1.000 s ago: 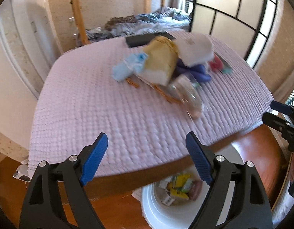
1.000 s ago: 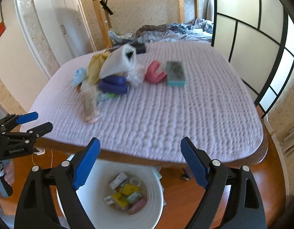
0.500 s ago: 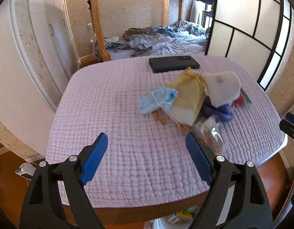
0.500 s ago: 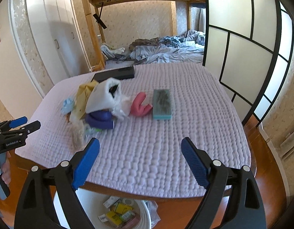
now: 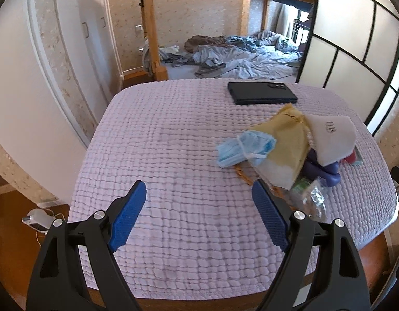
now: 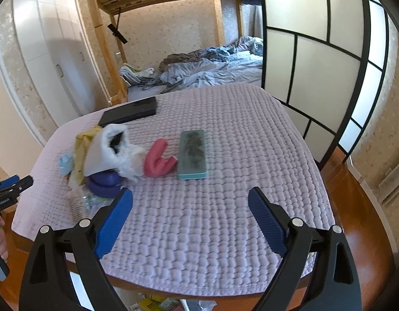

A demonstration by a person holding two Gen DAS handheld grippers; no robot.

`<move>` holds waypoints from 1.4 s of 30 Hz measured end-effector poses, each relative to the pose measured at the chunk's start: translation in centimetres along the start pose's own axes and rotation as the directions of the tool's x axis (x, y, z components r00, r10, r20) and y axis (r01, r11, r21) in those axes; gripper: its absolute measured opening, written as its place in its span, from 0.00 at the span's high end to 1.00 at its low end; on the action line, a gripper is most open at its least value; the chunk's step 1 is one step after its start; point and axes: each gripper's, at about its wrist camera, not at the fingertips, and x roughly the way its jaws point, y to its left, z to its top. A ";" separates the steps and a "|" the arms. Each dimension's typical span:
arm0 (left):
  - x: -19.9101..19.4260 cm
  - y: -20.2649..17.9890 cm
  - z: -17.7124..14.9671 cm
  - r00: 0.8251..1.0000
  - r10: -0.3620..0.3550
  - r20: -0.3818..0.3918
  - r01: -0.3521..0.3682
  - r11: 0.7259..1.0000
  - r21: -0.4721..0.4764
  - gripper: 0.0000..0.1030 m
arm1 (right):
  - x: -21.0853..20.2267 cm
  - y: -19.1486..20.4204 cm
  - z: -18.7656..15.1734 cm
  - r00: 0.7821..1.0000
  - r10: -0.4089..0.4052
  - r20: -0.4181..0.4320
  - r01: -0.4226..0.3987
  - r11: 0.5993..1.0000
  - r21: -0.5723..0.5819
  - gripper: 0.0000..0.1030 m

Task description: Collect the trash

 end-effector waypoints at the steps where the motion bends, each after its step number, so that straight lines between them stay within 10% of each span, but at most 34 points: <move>1: 0.1 0.2 0.1 1.000 0.002 -0.002 -0.002 1.000 -0.006 0.17 | 0.2 -0.3 0.1 1.000 -0.002 -0.001 0.002 1.000 0.006 0.14; 42: 5.2 4.1 0.9 0.991 0.106 -0.077 -0.113 0.989 -0.091 0.17 | 6.4 -4.6 2.9 0.998 -0.045 -0.052 0.047 0.998 0.042 0.14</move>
